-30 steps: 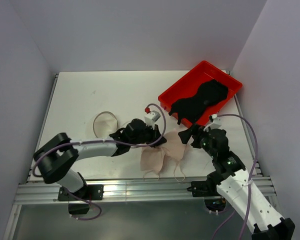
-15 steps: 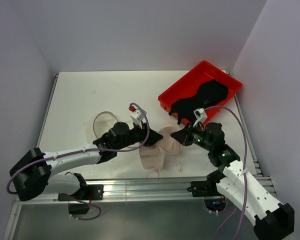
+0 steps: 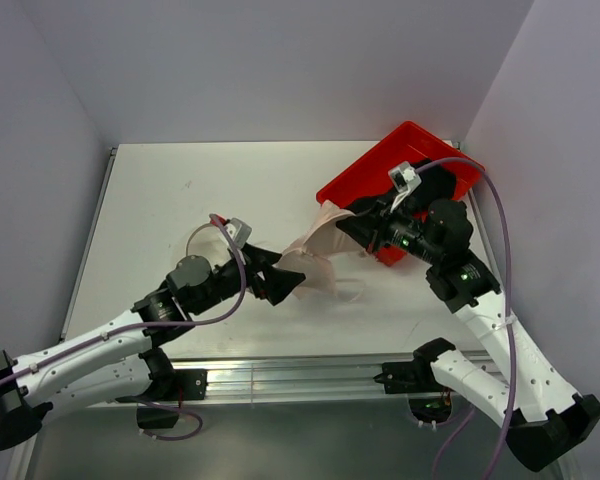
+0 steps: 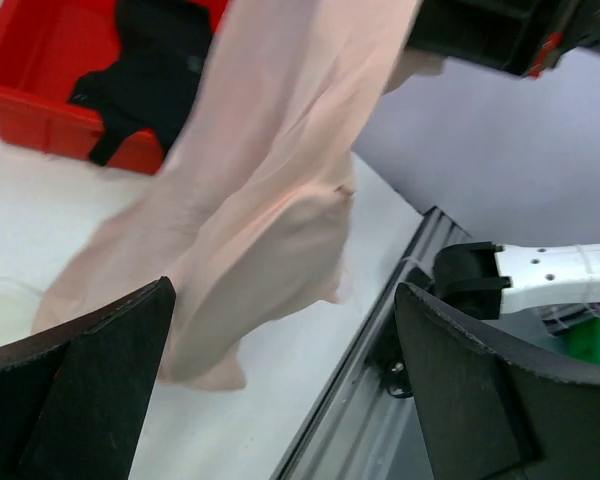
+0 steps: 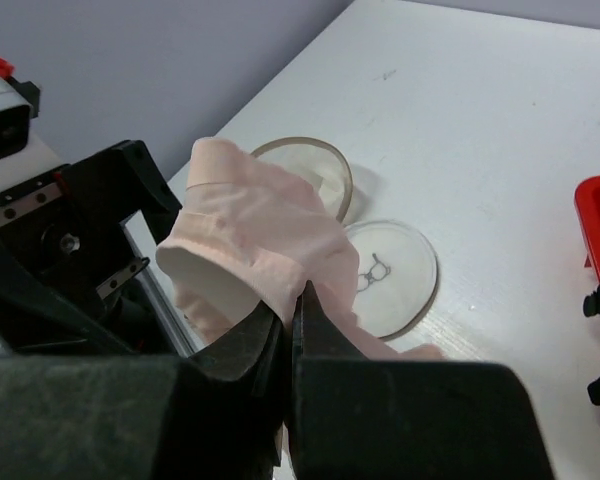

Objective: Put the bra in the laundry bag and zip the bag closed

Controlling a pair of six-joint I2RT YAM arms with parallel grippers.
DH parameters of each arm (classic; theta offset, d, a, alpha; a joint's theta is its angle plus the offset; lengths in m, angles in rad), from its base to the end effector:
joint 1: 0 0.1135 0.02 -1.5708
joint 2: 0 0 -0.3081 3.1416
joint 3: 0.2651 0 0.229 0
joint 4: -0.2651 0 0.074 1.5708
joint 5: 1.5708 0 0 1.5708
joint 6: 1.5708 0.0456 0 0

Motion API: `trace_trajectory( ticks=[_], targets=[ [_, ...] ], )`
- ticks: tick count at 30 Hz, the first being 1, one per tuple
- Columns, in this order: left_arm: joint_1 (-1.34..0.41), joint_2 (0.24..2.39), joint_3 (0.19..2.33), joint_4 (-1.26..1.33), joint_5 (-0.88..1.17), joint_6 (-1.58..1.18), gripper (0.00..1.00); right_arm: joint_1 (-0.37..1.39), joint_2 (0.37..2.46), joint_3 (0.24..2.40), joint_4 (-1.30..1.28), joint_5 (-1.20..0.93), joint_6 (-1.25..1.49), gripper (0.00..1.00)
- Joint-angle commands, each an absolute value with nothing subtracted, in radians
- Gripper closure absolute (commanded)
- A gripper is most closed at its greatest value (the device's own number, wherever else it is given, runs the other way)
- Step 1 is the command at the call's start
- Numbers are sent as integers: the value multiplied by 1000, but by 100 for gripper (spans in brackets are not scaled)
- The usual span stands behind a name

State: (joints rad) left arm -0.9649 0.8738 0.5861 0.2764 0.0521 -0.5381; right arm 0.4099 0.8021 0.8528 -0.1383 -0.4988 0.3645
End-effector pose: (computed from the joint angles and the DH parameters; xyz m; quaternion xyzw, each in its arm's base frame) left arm 0.0953 -0.1417 0.3432 0.1685 0.6908 -0.4934 0.5009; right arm 0.1170 0.0746 0.3961 -0.1829 0.7106 0.4157 0.5374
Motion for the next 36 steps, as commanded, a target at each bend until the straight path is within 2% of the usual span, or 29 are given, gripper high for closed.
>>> trace_trajectory(
  ticks=[1, 5, 12, 19, 20, 22, 23, 25, 26, 28, 29, 34, 36],
  targets=[
    [-969, 821, 571, 144, -29, -482, 1, 414, 822, 954, -166, -578, 292, 100],
    [-969, 772, 578, 129, -55, -463, 1, 414, 830, 1006, -201, -618, 285, 100],
    [-969, 801, 591, 193, 54, -457, 2, 417, 830, 1032, -216, -669, 302, 100],
    [-969, 825, 598, 264, 133, -476, 9, 443, 859, 1051, -253, -658, 287, 100],
    [-969, 831, 598, 268, 140, -476, 16, 451, 862, 1054, -258, -650, 284, 100],
    [-969, 839, 598, 278, 141, -477, 25, 466, 865, 1058, -261, -631, 281, 100],
    [-969, 847, 600, 278, 137, -479, 39, 471, 868, 1061, -262, -627, 278, 100],
    [-969, 854, 603, 267, 124, -489, 60, 477, 867, 1066, -267, -606, 272, 100],
    [-969, 859, 603, 262, 98, -494, 75, 480, 865, 1066, -267, -600, 268, 100],
    [-969, 865, 610, 239, 62, -515, 94, 483, 864, 1069, -271, -574, 258, 100],
    [-969, 877, 615, 233, 26, -523, 100, 486, 864, 1071, -276, -560, 253, 100],
    [-965, 939, 693, 132, -81, -606, 100, 537, 838, 1075, -290, -421, 180, 100],
    [-942, 974, 724, 111, -98, -638, 100, 595, 810, 1069, -291, -300, 134, 100]
  ],
)
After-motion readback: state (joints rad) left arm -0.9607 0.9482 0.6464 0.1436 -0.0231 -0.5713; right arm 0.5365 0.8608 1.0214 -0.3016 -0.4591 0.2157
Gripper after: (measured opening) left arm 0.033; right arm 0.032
